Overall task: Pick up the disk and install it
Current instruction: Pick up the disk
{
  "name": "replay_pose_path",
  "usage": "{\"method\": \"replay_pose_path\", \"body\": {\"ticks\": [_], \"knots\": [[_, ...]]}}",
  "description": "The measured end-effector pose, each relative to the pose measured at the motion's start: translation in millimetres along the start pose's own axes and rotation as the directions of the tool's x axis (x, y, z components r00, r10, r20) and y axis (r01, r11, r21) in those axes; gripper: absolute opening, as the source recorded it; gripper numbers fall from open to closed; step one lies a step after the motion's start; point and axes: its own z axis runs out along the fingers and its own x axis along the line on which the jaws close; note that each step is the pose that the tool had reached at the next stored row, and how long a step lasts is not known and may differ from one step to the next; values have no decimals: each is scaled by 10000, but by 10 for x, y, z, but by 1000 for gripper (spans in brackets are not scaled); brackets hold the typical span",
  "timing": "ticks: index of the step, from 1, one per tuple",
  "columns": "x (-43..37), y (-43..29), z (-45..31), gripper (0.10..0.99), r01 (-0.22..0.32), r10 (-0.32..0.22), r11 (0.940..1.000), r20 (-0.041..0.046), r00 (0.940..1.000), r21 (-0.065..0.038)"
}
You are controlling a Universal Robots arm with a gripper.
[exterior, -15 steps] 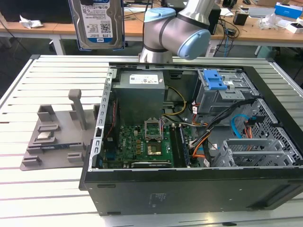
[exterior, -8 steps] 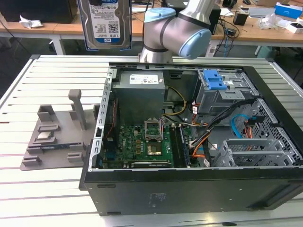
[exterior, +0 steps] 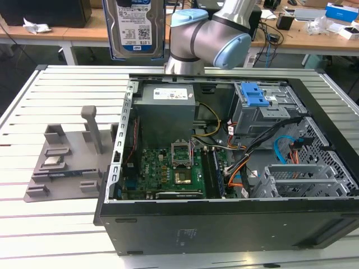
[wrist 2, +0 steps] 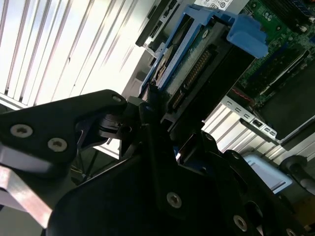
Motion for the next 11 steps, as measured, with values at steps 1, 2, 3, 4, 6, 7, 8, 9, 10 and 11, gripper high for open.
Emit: {"method": "replay_pose_path", "body": {"ticks": [1,2,3,4,6,7,8,9,10,11], "knots": [[1,-17,-1,365,0,0,10000,0,10000,0],[2,-33,-2,365,-1,1,10000,0,10000,0],[3,-72,-3,365,0,0,10000,0,10000,0],[4,-91,-4,365,0,0,10000,-1,10000,0],[6,-135,-6,365,0,0,10000,0,10000,0],[8,-158,-7,365,0,0,10000,0,10000,0],[8,-178,-8,365,-1,1,10000,0,10000,-1],[10,-208,-10,365,0,0,10000,0,10000,-1],[11,-229,-11,365,1,-1,10000,0,10000,-1],[12,-249,-11,365,2,-2,10000,0,10000,0]]}}
